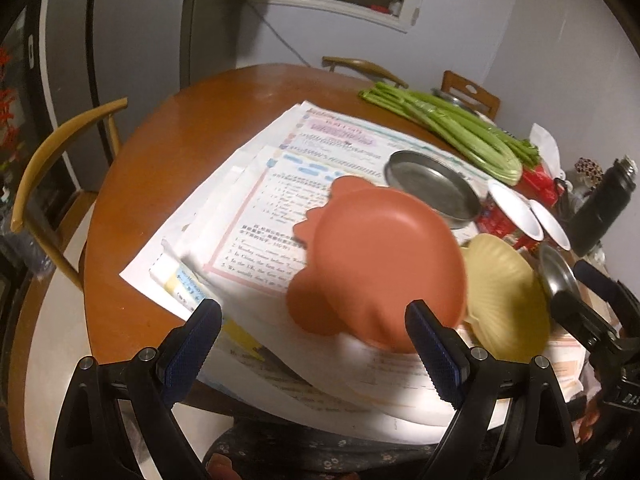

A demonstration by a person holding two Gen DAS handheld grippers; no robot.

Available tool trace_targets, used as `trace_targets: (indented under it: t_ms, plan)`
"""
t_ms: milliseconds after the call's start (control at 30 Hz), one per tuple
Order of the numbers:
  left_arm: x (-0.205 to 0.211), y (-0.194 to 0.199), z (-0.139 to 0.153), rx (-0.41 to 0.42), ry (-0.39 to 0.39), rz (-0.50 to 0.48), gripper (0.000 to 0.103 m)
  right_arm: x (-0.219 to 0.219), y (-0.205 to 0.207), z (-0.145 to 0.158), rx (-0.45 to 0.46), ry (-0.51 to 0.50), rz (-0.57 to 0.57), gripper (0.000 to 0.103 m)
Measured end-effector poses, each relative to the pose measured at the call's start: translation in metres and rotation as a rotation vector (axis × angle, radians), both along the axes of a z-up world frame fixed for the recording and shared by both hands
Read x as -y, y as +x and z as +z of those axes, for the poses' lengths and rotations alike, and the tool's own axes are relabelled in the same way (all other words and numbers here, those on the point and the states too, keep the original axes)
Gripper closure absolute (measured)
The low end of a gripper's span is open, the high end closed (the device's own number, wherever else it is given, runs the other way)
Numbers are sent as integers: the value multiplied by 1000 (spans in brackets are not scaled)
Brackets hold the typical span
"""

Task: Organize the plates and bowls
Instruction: 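Move the left gripper to the orange plate rim and close on it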

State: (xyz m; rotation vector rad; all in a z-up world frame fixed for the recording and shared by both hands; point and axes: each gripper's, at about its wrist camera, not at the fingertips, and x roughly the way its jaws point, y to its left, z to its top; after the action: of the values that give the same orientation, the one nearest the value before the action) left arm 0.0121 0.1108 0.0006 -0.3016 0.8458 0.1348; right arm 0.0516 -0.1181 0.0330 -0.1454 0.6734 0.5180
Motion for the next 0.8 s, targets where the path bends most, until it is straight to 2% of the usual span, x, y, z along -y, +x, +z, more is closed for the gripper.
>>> trace_targets:
  t_ms: [167,267,333,467,567,700,733,800]
  plan:
    - [-5,14,-3,-22,-13,-5,9,-23,24,-8,-24,-52,48,3]
    - [-8,21,-5,-33,-22,2,10,-38,40,-15,-43,-101,71,7]
    - [-8,24,-7,-48,-23,4,10,-48,49,-20,-24,-152,64,10]
    - [-3,31,-10,-64,-5,-10,10,-63,67,-32,-85,-181,90,26]
    - [-2,34,-7,-60,-5,-21,10,-69,78,-39,-129,-177,116,31]
    - [-4,39,-2,-44,21,-6,11,-76,89,-47,-138,-193,116,35]
    - [-5,40,-1,-39,25,-4,14,-76,91,-48,-141,-190,123,38]
    - [-6,44,-4,-48,13,-18,32,-79,93,-48,-138,-188,128,39]
